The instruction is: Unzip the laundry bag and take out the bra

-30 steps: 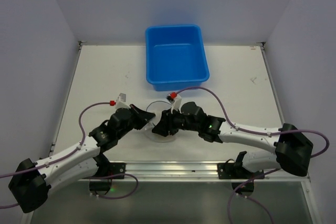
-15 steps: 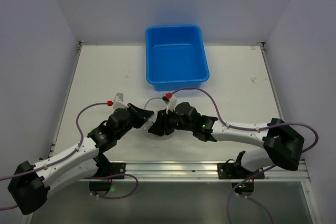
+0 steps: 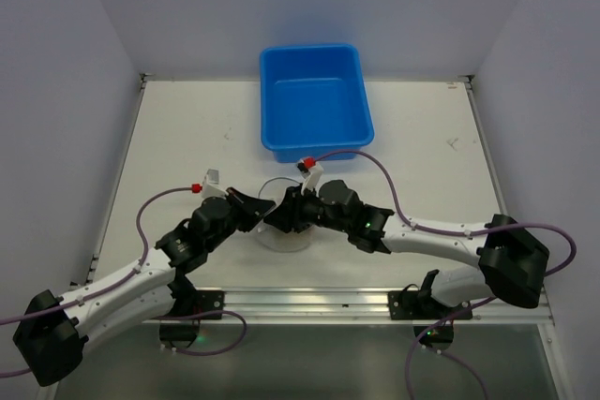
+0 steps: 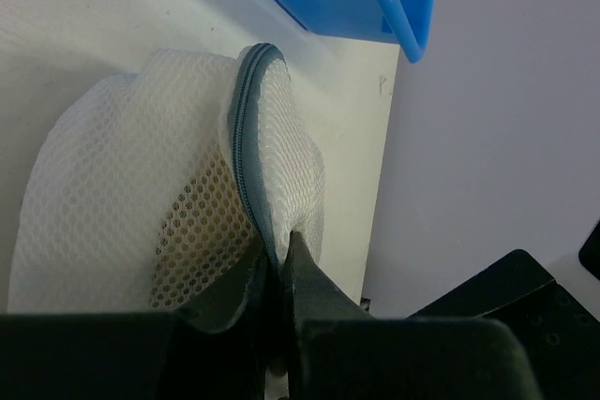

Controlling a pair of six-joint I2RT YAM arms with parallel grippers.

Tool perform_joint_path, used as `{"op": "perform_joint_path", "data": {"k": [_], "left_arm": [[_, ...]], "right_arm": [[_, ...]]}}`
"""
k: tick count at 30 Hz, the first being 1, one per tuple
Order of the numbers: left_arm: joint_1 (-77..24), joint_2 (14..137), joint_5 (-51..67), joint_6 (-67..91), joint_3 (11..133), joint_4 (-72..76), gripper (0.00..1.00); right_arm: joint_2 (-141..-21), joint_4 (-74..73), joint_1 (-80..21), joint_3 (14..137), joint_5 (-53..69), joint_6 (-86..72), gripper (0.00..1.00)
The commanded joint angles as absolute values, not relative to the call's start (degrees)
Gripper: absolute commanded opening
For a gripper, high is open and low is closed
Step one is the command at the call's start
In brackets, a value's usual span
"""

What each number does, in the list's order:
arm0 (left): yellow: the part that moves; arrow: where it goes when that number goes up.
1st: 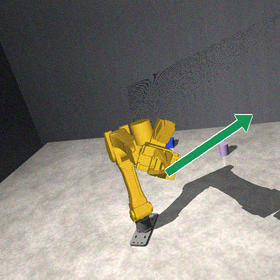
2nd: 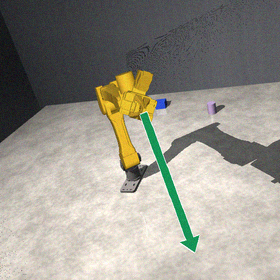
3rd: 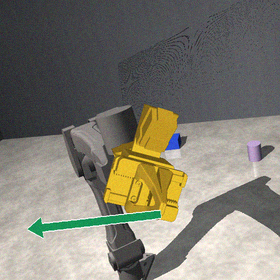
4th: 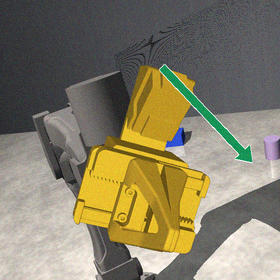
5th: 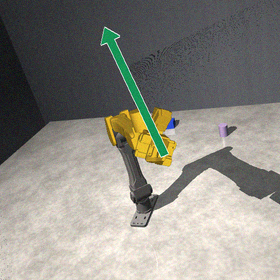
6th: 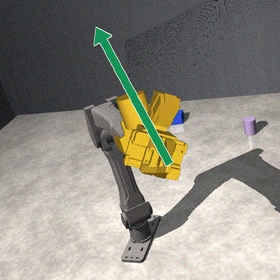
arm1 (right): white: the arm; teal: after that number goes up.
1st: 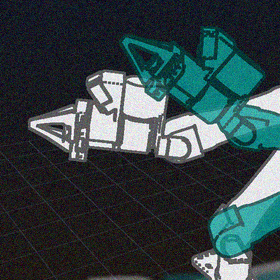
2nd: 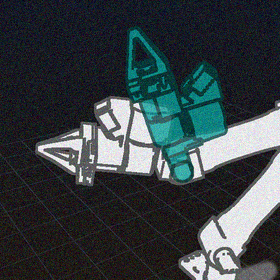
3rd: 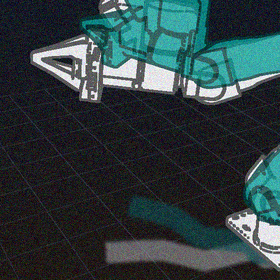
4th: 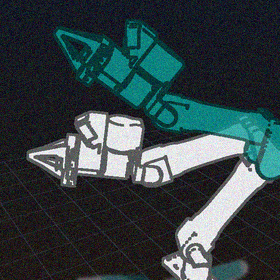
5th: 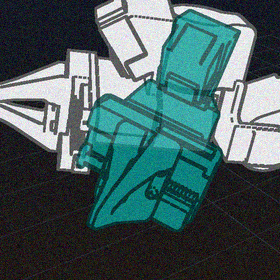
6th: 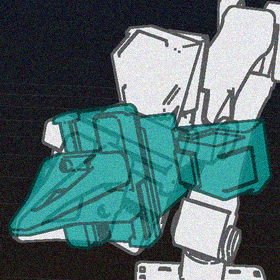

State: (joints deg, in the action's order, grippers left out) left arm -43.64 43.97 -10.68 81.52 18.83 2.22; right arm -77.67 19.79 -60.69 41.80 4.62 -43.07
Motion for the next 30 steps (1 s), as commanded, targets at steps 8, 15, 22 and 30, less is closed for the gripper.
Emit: {"op": "perform_joint_path", "data": {"k": [8, 15, 22, 30], "left_arm": [[-44.0, 42.1, -12.2, 82.4, 19.2, 4.5, 0.0], [-44.0, 43.7, -14.2, 82.9, 20.3, 4.7, 0.0], [-44.0, 45.9, -14.7, 83.0, 22.1, 6.3, 0.0], [-44.0, 44.6, -14.7, 84.0, 21.5, 6.3, 0.0]], "right_arm": [[-79.0, 17.4, -60.4, 44.4, 2.5, -43.4, 0.27], [-73.7, 10.6, -60.4, 44.6, 4.3, -43.7, 0.28], [-75.5, 10.1, -60.4, 43.6, 7.3, -46.0, 0.28], [-79.3, 12.7, -60.2, 45.2, 6.9, -45.9, 0.28]]}}
